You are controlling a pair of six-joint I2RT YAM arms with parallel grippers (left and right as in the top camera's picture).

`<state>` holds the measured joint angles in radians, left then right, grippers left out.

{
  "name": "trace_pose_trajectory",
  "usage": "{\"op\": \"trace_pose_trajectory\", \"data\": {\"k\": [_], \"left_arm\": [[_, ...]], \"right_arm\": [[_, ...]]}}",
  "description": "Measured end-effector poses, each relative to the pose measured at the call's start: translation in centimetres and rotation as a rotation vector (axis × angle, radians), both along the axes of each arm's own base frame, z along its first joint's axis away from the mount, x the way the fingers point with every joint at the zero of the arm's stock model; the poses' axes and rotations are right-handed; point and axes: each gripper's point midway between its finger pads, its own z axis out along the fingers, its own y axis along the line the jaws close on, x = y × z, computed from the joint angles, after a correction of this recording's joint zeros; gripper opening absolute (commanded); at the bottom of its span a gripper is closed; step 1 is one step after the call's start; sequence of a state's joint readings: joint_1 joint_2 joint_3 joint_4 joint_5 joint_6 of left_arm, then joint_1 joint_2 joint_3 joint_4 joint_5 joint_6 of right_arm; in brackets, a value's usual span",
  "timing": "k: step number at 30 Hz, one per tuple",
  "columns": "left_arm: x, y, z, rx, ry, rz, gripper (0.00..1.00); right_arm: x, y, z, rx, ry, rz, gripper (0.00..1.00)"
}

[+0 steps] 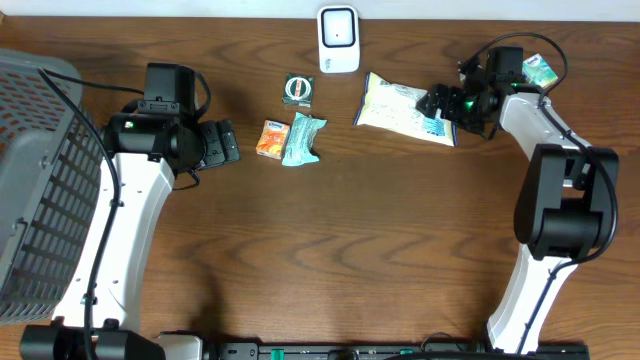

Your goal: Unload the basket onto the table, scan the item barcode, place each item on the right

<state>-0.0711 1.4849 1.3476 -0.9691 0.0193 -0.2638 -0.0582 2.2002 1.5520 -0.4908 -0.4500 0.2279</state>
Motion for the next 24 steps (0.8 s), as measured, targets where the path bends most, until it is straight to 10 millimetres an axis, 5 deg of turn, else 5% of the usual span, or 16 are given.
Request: {"op": "trace_pose_trajectory", "data": {"k": [8, 12, 16, 19, 20, 22, 24], "left_arm": [[0.0, 0.0, 0.0, 0.0, 0.0, 0.0, 0.98], [0.0, 0.0, 0.0, 0.0, 0.0, 0.0, 0.98], [0.0, 0.0, 0.0, 0.0, 0.0, 0.0, 0.98], [0.0, 0.0, 0.0, 0.0, 0.0, 0.0, 0.98], [0.0, 0.0, 0.0, 0.0, 0.0, 0.0, 0.98], [0.0, 0.0, 0.0, 0.0, 0.0, 0.0, 0.98], [0.0, 0.0, 0.0, 0.0, 0.0, 0.0, 0.98]], "right_arm": [[-2.0, -1.3, -1.5, -0.069, 0.122, -0.037, 0.13], [-4.7, -3.6, -1.8, -0.197, 0.241, -0.104, 0.01], [-7.4, -6.7, -1.6, -0.38, 0.328, -0.153, 0.01], [-9.5, -9.3, 0.7, -0.52, 0.356, -0.194, 0.06], [-9.4, -9.6, 1.7, -0.529, 0.337, -0.204, 0.13], [-8.9, -9.5, 5.3, -0.517, 0.248, -0.232, 0.53], [-8.4, -9.0, 8.2, -0.488, 0.169, -0.242, 0.65]]}}
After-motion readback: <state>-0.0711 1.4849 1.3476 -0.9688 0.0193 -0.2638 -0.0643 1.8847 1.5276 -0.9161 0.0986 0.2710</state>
